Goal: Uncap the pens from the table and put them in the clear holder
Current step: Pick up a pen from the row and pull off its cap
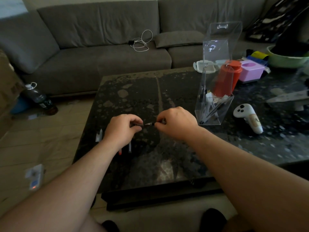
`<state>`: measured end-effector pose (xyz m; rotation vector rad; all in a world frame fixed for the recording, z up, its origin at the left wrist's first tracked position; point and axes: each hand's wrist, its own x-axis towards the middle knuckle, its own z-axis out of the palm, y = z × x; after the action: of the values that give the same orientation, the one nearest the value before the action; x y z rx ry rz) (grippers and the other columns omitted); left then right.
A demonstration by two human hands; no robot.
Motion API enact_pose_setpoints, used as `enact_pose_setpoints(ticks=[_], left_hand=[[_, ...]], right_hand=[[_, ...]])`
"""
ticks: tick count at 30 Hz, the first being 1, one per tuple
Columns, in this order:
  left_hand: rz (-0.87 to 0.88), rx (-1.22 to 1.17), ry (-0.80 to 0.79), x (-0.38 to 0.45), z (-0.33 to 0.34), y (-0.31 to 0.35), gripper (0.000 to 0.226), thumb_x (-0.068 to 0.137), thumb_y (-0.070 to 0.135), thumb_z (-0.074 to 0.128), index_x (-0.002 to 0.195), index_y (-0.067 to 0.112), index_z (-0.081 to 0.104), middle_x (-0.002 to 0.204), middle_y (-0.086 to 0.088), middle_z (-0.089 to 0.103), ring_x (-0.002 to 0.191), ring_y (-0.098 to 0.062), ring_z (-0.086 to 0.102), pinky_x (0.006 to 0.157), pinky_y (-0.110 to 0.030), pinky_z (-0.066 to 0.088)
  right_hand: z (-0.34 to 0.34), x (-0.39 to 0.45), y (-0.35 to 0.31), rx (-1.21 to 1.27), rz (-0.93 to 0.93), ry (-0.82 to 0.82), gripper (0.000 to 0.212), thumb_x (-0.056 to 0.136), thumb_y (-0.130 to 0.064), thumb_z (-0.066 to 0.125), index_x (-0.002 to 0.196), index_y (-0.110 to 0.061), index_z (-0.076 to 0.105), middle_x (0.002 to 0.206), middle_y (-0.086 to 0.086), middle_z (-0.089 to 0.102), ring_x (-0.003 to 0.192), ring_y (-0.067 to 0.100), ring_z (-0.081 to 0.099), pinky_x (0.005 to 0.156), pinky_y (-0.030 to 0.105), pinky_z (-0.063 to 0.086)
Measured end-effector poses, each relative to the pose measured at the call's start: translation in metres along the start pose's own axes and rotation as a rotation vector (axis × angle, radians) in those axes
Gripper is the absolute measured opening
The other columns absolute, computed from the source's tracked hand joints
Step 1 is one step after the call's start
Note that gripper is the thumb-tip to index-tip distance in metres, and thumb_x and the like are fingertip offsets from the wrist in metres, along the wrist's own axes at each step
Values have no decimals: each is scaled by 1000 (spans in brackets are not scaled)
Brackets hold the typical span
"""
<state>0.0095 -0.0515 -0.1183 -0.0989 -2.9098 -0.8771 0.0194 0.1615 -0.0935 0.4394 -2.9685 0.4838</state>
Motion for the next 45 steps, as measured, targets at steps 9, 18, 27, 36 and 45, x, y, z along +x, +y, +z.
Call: enact_pose_setpoints(ticks=[9,18,27,36,45], left_hand=[[54,-140,-79,-3,2,7,22,91,31,82,110,40,80,98,27,71,94,8,63,87,-16,48],[11,-99,-21,-4,8,16,7,92,38,79,98,41,79,83,26,70,81,9,60,67,-12,38],[64,-138,80,-5,6,22,14,86,25,87,96,33,82,92,20,75,89,3,65,74,-9,40],[107,-96,-40,-8,16,32,15,96,34,75,109,36,80,98,20,75,95,-1,68,83,-24,48],[178,-515,123,-3,33,61,24,102,21,66,118,38,73,108,22,74,104,7,67,93,-21,51]], right_hand=[[5,2,5,86,-57,-12,20,97,-47,65,109,-34,76,94,-8,71,90,16,65,77,38,57],[7,4,9,88,-46,45,16,95,-42,70,109,-34,72,101,-4,66,95,20,63,79,42,56],[7,3,4,124,-7,69,9,95,-42,69,100,-35,73,97,-8,69,92,19,64,76,40,55],[10,0,12,80,-93,-19,21,93,-46,57,106,-35,70,97,-5,70,94,24,65,81,48,57],[-23,-10,28,193,-112,216,11,93,-28,70,102,-23,74,90,-6,65,86,15,60,81,37,52]])
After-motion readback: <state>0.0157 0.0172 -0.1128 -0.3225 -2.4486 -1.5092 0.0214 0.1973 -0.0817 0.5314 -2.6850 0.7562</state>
